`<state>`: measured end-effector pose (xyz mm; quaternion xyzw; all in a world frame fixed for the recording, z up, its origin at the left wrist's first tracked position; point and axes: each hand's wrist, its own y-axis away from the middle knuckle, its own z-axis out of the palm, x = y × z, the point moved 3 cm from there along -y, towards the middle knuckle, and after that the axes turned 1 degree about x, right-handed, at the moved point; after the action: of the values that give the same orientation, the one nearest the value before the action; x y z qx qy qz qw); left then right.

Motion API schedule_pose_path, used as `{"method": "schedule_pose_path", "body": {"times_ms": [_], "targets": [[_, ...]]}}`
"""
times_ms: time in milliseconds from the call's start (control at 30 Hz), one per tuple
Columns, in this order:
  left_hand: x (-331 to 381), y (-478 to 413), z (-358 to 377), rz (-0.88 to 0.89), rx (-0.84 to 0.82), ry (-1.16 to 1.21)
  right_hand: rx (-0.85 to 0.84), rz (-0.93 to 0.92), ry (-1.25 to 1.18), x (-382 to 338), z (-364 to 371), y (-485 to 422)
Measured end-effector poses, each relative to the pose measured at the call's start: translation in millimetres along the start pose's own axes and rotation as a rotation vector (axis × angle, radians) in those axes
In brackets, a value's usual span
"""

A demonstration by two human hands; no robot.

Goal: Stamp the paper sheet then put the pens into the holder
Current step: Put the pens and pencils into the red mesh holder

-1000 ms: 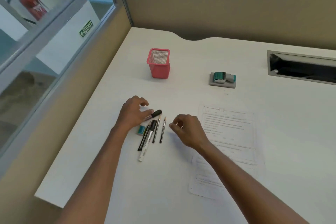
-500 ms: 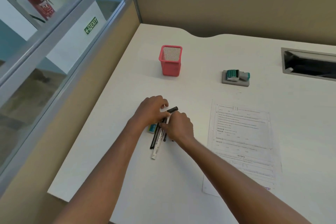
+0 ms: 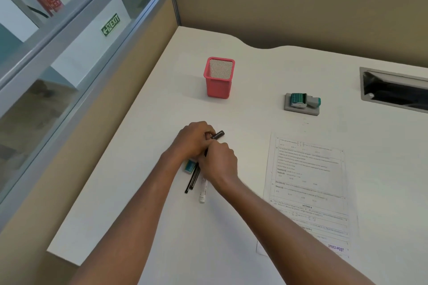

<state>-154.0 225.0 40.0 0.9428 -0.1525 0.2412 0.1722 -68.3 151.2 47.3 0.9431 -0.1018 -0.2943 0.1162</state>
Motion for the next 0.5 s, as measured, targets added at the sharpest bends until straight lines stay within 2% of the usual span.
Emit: {"method": "schedule_pose_path", "body": {"times_ms": [267,500], "targets": [[-1,-1,-3,0.003,-0.037,0.087,0.012,-0.042,0.043,-1,-3,-1],[-6,-5,-34,-0.033,0.119,0.296,0.012,-0.020,0.075,-3,-5,3]]}}
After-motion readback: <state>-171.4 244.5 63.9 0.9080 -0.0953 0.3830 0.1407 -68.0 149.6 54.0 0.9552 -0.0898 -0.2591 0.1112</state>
